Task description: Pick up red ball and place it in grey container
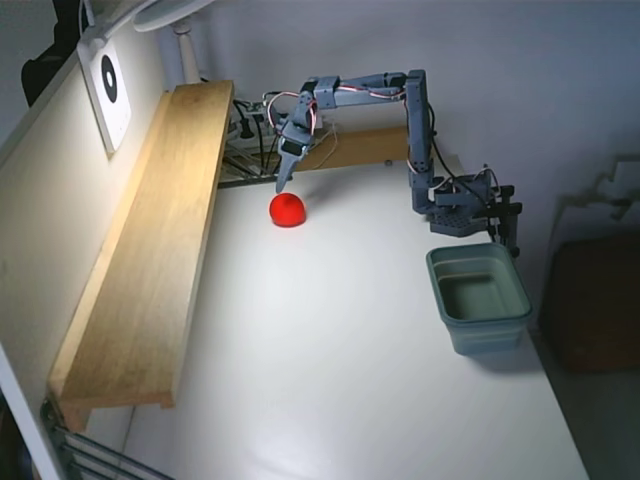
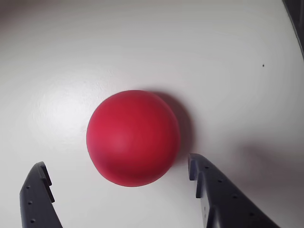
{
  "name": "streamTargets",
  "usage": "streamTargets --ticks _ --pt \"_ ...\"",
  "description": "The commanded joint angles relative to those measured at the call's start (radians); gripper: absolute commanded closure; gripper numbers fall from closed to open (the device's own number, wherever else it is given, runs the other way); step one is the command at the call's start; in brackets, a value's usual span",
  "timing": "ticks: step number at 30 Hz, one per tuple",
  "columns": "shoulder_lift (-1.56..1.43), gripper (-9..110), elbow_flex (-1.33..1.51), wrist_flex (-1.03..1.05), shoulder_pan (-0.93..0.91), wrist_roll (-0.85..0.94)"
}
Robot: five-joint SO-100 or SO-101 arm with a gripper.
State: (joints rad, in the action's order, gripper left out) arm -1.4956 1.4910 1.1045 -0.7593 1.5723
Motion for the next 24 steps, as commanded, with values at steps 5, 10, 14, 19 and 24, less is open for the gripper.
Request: streamTargets --ticks 5,10,14,19,24 --pt "-0.05 63 0.059 -0.062 -0.025 -0.002" --pt "-0.048 63 0.109 -0.113 -0.025 -0.002" --pt "-0.045 63 0.149 -0.156 -0.025 -0.002" --pt "-0.039 63 0.194 -0.207 -0.025 -0.002" --pt "-0.03 63 0.237 -0.259 -0.025 -0.002"
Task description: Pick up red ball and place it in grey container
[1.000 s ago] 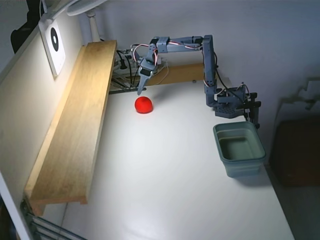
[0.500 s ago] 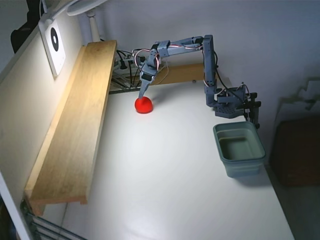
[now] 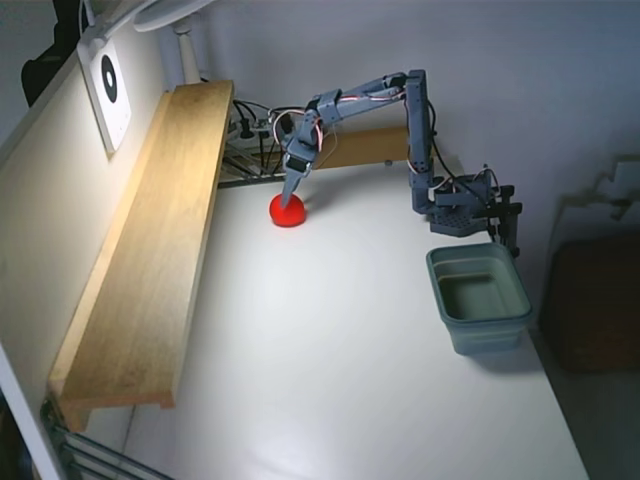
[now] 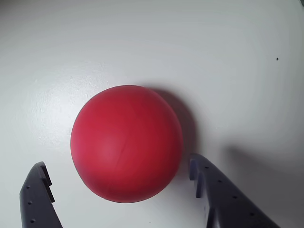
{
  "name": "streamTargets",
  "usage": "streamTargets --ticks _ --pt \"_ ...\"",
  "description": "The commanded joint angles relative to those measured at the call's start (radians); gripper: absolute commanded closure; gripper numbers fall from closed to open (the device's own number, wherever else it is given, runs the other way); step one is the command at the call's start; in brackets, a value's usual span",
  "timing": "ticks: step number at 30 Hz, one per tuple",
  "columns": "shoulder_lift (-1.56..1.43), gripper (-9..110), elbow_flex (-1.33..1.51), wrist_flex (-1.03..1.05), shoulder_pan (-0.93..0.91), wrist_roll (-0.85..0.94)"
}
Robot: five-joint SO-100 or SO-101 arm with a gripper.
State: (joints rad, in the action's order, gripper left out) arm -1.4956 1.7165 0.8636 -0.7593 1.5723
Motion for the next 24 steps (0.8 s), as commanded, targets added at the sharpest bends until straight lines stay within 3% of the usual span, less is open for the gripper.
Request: streamTargets --ticks 1,24 --pt "-0.029 63 0.017 -0.025 -0.025 -0.002" --pt "0.013 63 0.126 -0.177 -0.025 -0.002"
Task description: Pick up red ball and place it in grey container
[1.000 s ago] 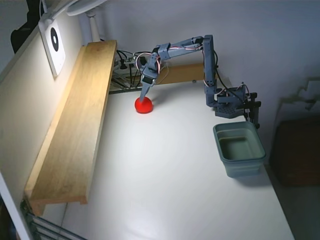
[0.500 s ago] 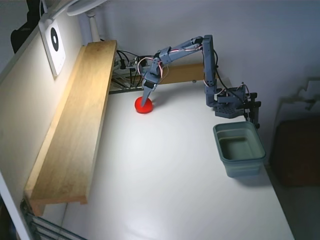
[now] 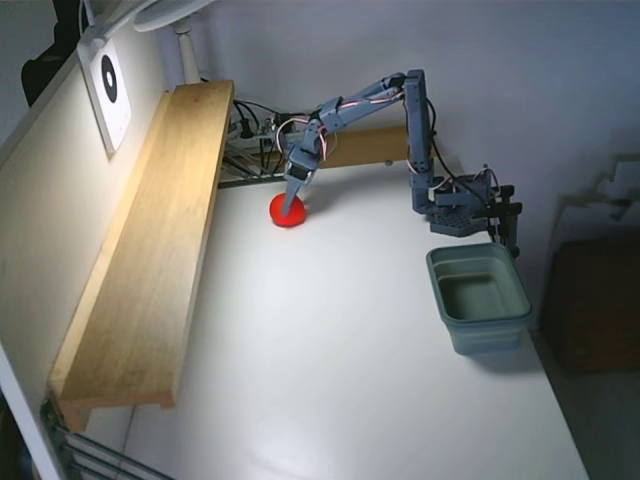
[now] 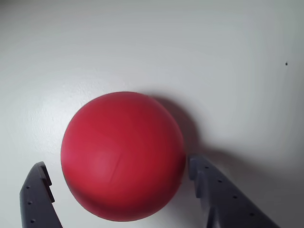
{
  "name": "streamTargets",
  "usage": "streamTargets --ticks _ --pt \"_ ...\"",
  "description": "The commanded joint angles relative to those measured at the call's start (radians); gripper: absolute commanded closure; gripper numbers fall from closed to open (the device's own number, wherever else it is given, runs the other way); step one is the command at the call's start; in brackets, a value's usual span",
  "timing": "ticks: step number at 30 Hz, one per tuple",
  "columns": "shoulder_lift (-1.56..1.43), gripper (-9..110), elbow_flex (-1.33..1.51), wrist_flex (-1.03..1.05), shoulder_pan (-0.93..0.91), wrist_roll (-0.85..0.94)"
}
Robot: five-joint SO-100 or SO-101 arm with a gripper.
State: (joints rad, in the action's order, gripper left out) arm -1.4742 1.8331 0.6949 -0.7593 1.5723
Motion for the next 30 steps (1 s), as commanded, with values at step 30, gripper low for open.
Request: streamTargets --ticks 30 --pt "-0.004 78 0.018 -0.021 -0.025 -0.002"
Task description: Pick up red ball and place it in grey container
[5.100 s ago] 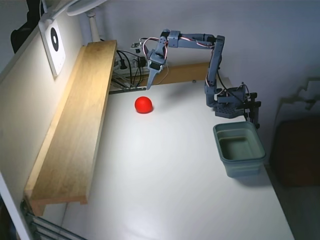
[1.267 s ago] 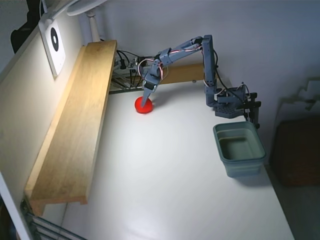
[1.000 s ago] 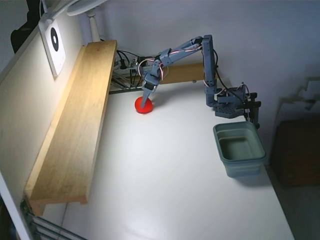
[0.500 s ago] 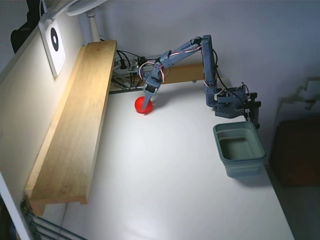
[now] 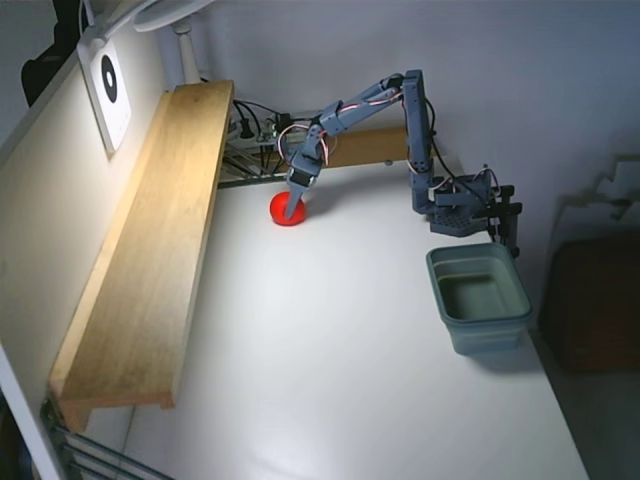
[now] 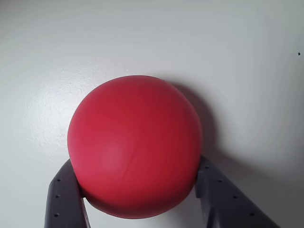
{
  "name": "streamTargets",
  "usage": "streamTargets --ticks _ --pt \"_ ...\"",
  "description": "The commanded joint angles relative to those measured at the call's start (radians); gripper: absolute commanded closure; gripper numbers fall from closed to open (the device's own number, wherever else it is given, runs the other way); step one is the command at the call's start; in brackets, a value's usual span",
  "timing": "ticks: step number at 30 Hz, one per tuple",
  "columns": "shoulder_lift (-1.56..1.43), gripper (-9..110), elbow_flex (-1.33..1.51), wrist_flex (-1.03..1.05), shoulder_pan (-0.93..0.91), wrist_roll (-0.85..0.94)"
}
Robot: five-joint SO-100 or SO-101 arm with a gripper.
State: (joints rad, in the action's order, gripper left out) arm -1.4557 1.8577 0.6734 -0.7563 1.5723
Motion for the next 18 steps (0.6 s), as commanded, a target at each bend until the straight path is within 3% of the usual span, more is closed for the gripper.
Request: streamTargets --ticks 1,18 --pt "-0.022 78 -0.006 0.0 -0.028 -0.002" --pt "-0.032 78 -0.026 0.03 -0.028 -0.002"
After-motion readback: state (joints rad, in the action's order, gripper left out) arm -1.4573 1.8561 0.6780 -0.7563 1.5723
